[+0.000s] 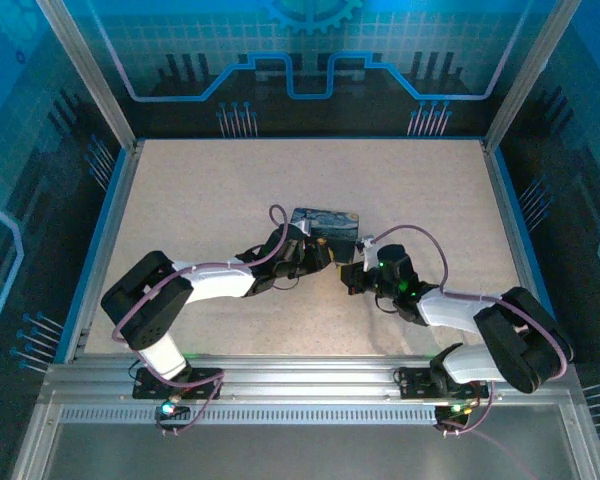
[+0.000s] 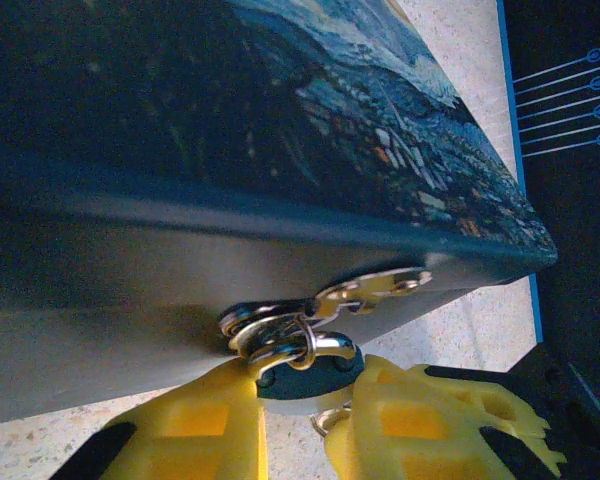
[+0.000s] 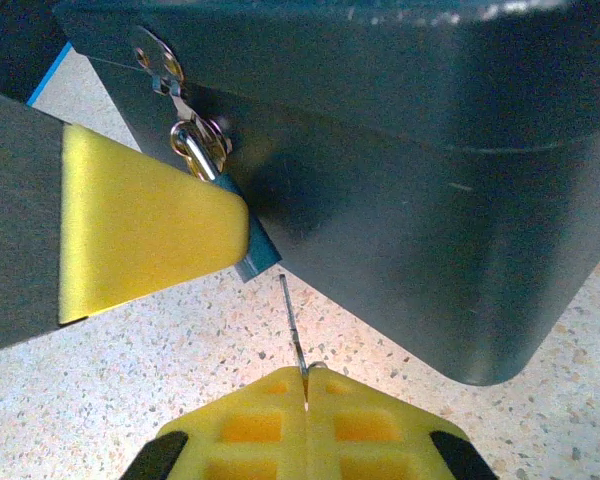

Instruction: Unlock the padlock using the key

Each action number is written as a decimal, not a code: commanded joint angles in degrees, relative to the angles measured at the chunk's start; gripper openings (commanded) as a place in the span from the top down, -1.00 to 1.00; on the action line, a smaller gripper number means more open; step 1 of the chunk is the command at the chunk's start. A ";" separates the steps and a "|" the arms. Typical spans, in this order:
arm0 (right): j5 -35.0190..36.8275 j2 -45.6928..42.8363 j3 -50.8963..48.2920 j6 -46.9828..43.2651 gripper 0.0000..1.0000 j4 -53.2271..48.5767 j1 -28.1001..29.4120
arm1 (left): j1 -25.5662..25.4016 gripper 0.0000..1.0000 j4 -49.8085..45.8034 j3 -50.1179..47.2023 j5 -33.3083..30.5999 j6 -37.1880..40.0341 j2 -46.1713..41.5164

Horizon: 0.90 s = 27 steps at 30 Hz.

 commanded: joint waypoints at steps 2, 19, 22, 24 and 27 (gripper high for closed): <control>-0.86 -1.04 -0.85 -0.46 1.00 1.12 0.50 | -0.29 0.60 1.00 1.81 0.45 0.15 -2.43; -1.51 1.07 1.41 -0.54 1.00 3.26 0.53 | -0.31 0.60 1.00 1.93 0.61 0.20 -2.25; -1.69 1.63 1.71 -0.46 1.00 3.49 0.50 | -0.28 0.60 1.00 2.05 0.70 0.22 -2.21; -1.78 1.94 1.95 -0.45 1.00 3.82 0.49 | -0.34 0.60 0.97 2.08 0.69 0.21 -2.21; -1.66 2.34 1.90 -0.35 1.00 4.43 0.64 | -0.29 0.60 0.96 2.15 0.70 0.22 -2.20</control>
